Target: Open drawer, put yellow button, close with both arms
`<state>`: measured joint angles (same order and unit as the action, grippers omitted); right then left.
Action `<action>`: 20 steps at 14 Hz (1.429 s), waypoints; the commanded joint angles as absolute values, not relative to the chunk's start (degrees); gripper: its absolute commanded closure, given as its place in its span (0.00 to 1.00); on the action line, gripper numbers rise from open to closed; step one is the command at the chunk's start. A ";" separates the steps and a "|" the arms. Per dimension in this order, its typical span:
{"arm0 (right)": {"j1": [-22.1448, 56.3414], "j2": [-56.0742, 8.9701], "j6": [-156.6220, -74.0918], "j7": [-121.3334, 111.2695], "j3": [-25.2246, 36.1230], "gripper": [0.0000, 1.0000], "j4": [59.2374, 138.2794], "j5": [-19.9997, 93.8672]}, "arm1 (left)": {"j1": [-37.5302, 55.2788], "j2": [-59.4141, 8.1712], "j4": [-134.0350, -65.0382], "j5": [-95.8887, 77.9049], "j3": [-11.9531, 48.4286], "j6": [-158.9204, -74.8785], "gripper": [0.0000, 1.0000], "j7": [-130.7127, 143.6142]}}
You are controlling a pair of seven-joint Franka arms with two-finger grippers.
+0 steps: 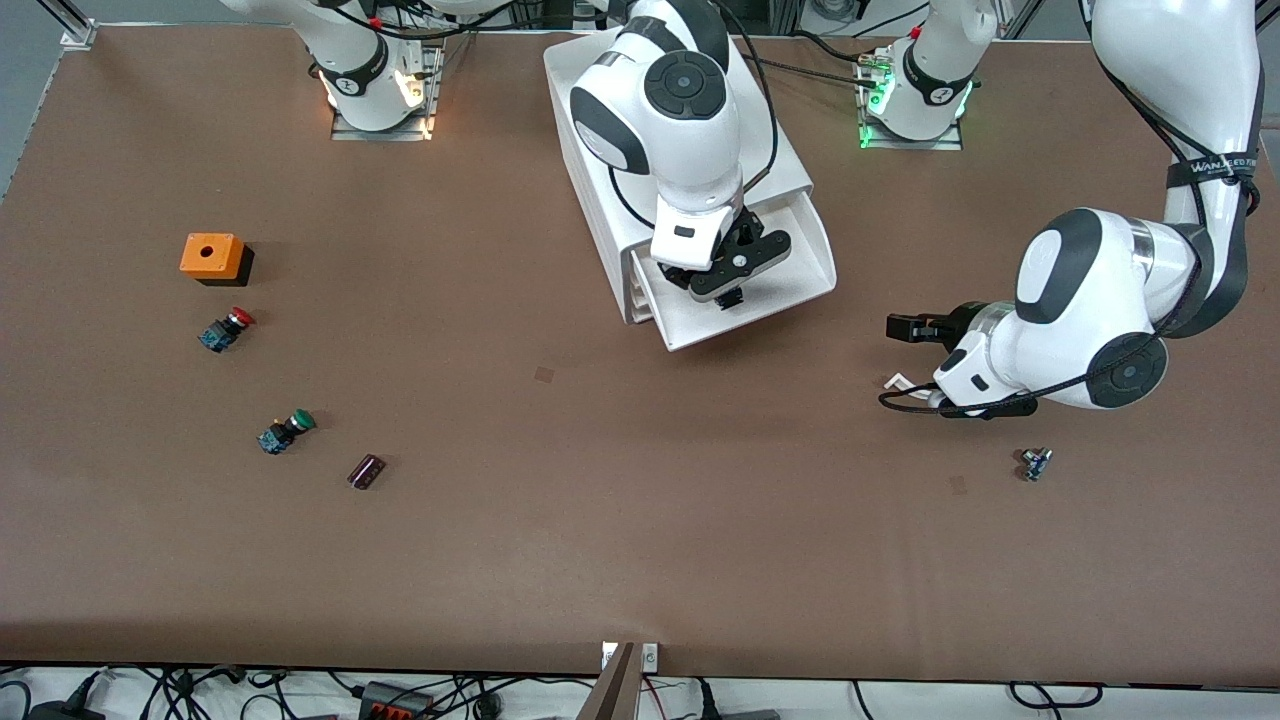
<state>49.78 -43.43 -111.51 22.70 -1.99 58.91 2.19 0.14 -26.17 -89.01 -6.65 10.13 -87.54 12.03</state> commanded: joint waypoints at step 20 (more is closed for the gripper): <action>38.87 -39.91 -97.49 28.22 -2.99 0.00 50.27 2.29 | 0.53 -36.27 -75.09 -4.22 10.20 -93.77 0.00 13.45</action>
<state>42.74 -41.26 -101.06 28.21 -2.34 50.41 2.16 0.54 -30.08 -84.37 -6.02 10.07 -94.02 13.31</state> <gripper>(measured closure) 0.000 0.000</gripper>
